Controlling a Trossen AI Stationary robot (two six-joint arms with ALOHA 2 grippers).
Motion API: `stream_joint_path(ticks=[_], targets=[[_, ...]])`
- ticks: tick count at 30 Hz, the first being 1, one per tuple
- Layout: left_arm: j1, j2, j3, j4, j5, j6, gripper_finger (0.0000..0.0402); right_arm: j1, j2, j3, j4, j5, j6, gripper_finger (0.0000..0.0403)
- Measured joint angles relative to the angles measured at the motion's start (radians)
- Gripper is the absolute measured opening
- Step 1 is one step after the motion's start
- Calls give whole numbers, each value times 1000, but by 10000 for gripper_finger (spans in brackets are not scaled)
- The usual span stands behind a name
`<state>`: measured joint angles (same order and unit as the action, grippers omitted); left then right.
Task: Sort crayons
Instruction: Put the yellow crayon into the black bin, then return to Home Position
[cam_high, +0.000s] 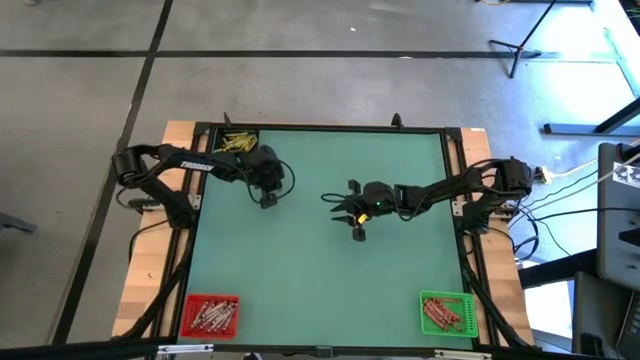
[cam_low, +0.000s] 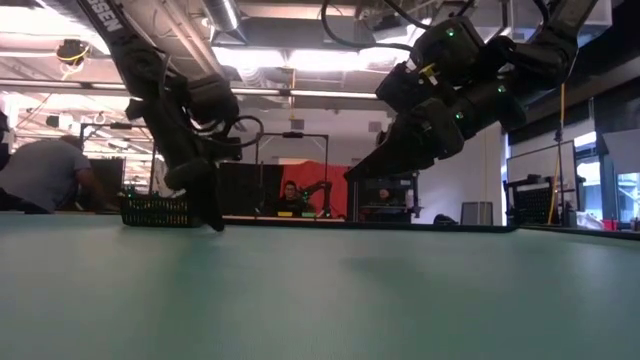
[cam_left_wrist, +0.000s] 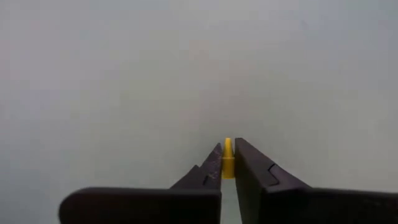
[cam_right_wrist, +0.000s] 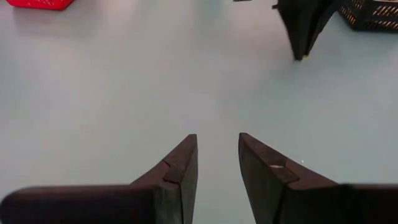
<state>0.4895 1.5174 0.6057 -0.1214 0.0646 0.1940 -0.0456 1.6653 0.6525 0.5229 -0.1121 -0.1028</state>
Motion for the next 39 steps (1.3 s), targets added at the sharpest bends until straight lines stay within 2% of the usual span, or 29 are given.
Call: stream_joint_path(ticks=[4, 9, 13, 16, 24, 31, 39], targets=[[0, -115, -1, -11, -69, -6, 7, 0, 0, 0, 0, 0, 0, 112], [11, -287, 0, -10, -245, -7, 16, 0, 1, 0, 0, 0, 0, 112], [61, -380, 2, -3, -400, -6, 18, 0, 1, 0, 0, 0, 0, 112], [131, -405, 2, -3, -458, -6, 19, 0, 1, 0, 0, 0, 0, 112], [334, -378, 2, -4, -467, -8, 19, 0, 1, 0, 0, 0, 0, 112], [419, -370, 2, -6, -466, -13, 23, 0, 1, 0, 0, 0, -3, 112], [426, -370, 2, -23, -464, -32, 93, 0, 1, 1, 0, 1, -6, 112]])
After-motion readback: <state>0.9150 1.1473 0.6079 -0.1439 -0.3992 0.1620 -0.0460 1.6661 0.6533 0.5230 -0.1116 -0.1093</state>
